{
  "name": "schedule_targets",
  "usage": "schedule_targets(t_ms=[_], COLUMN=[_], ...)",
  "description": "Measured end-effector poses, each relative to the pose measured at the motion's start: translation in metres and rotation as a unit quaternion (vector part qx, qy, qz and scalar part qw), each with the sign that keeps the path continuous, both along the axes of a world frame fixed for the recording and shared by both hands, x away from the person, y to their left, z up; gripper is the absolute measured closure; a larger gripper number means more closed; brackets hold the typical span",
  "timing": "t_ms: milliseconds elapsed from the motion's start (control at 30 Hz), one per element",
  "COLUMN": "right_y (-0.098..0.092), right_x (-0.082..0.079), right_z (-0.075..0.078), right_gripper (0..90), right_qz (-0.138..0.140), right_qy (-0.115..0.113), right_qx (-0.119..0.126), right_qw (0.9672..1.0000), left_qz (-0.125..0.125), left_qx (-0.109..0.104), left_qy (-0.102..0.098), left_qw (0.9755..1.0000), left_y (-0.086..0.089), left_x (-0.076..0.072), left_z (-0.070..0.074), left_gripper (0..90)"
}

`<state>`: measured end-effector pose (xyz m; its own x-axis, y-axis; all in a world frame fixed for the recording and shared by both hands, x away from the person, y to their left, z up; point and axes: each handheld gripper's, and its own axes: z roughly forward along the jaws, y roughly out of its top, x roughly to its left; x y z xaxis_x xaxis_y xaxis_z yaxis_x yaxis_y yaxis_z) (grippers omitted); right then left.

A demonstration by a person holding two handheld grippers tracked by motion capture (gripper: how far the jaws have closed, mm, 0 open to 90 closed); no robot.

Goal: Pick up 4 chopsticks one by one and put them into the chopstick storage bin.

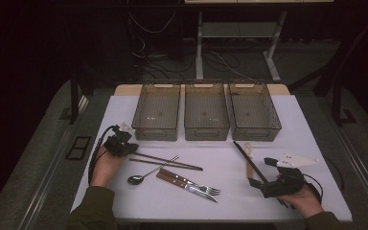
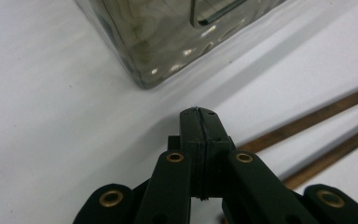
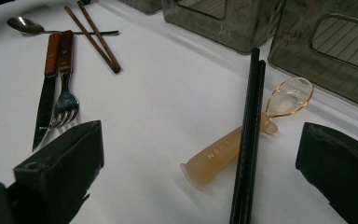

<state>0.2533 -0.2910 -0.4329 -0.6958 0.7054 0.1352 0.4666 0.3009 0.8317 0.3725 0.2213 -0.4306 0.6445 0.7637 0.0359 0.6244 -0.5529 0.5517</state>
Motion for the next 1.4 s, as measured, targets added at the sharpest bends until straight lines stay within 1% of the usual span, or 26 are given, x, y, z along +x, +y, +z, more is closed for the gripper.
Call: schedule_targets(t_ms=[100, 133, 267, 433, 567, 600, 767, 967, 1400], right_y=[0.0, 0.0, 0.0, -0.001, -0.001, -0.001, -0.001, -0.001, -0.001], right_x=[0.0, 0.0, 0.0, 0.0, 0.0, 0.0, 0.0, 0.0, -0.001], right_z=[0.0, 0.0, 0.0, 0.0, 0.0, 0.0, 0.0, 0.0, 0.0], right_gripper=[0.9, 1.0, 1.0, 1.0, 1.0, 1.0, 1.0, 1.0, 1.0], right_qz=[0.001, 0.001, 0.0, 0.0, 0.0, 0.0, -0.001, -0.001, -0.001], right_qy=[-0.001, -0.001, -0.001, -0.002, -0.001, -0.002, -0.002, -0.003, -0.002], right_qx=[0.0, -0.001, 0.0, 0.001, 0.0, 0.0, 0.0, 0.0, -0.001], right_qw=[1.0, 1.0, 1.0, 1.0, 1.0, 1.0, 1.0, 1.0, 1.0], left_qz=[-0.006, -0.001, -0.007, -0.013, -0.013, -0.013, -0.017, -0.029, -0.039], left_qx=[0.007, 0.002, 0.008, 0.007, 0.007, 0.006, 0.01, 0.02, 0.019], left_qy=[0.004, 0.004, 0.006, 0.011, 0.016, 0.014, 0.018, 0.02, 0.024], left_qw=[1.0, 1.0, 0.9999, 0.9998, 0.9998, 0.9998, 0.9996, 0.9992, 0.9988], left_y=[0.002, 0.002, 0.003, 0.006, 0.008, 0.008, 0.006, 0.004, 0.002], left_x=[-0.003, -0.004, -0.009, -0.015, -0.018, -0.019, -0.023, -0.028, -0.039], left_z=[0.001, 0.001, 0.002, 0.002, 0.003, 0.002, 0.003, 0.004, 0.005], left_gripper=[89.0, 89.0, 89.0, 88.9, 88.9, 88.9, 88.9, 88.9, 88.9])
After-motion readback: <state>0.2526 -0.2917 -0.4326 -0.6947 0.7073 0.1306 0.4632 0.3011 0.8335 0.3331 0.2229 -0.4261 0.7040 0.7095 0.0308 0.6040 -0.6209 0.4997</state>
